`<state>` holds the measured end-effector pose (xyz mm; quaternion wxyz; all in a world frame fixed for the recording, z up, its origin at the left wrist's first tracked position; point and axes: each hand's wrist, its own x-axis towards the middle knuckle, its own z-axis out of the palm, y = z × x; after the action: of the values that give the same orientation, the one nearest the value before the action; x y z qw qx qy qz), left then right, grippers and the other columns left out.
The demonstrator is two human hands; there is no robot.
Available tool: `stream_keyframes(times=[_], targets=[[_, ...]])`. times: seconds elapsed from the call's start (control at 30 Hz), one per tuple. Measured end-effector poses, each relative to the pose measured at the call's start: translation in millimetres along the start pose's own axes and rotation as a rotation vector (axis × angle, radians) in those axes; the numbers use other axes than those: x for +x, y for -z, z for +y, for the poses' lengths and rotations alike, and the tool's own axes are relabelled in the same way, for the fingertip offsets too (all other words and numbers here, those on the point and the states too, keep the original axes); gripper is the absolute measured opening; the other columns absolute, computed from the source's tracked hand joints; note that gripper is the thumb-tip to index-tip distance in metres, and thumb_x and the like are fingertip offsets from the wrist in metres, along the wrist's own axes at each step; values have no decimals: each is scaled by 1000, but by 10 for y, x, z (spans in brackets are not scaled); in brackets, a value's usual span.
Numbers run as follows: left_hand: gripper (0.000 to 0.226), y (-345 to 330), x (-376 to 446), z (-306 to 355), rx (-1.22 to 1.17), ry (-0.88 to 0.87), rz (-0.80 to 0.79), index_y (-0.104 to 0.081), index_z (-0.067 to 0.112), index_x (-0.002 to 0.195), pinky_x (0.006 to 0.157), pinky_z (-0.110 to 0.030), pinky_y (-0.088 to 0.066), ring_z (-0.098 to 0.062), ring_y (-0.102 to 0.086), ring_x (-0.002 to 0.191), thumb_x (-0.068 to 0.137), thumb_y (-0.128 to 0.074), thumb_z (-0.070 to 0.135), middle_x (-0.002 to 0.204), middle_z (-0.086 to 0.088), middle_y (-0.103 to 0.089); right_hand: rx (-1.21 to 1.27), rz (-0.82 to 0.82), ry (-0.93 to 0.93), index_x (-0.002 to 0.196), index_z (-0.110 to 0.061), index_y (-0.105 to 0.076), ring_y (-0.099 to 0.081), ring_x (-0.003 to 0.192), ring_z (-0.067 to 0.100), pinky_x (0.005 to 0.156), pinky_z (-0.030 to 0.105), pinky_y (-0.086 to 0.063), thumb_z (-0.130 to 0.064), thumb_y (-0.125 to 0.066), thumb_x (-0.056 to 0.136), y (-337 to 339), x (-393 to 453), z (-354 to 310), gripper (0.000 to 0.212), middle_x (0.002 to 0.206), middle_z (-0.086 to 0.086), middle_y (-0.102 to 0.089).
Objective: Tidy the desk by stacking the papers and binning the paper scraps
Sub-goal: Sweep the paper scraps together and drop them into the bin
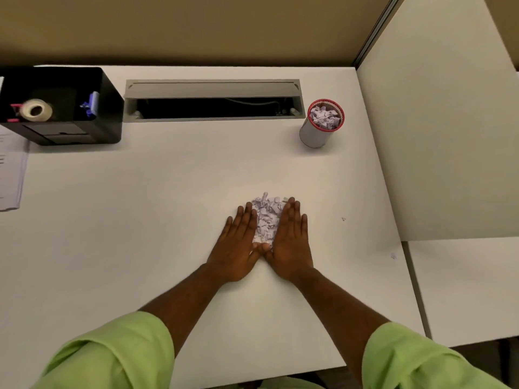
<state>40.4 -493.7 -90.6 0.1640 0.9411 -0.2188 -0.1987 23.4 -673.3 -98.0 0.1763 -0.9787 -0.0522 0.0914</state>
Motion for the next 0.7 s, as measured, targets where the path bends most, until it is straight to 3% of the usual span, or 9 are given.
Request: stream_keyframes(times=[0.13,0.2,0.3,0.4,0.7], targets=[[85,143,-128,-215,-16,51,62,12,15,155,121,-38,7,-17,22,148,92,-9,68,161,0,23,103,112,72,161,3,-9,0,159,29,128,50,-13,-80,-52,85,120,51,29,120,171,18,-3],[84,182,-227,-401,10,110,74,11,18,156,121,-39,7,-16,21,148,91,-6,69,162,4,23,121,227,17,160,1,-17,-6,159,27,127,48,-14,-76,-55,87,214,-8,170,113,170,16,-11],[80,197,-380,-677,72,120,75,8,22,156,122,-43,0,-16,17,150,92,-5,68,162,8,19,22,369,-266,159,3,-19,-9,159,31,125,55,-18,-72,-39,96,249,-164,549,99,169,20,-14],[77,191,-448,-783,141,75,70,7,21,156,122,-45,-6,-18,14,150,96,-11,64,163,6,16,-43,281,-482,159,6,-10,-3,158,38,123,60,-17,-78,-19,96,206,-213,747,106,168,26,-7],[82,154,-424,-682,152,121,55,7,18,156,121,-46,3,-22,17,150,94,-15,67,163,3,17,159,72,-30,161,-1,2,8,159,24,129,44,-3,-77,-26,95,34,258,-61,105,172,12,1]])
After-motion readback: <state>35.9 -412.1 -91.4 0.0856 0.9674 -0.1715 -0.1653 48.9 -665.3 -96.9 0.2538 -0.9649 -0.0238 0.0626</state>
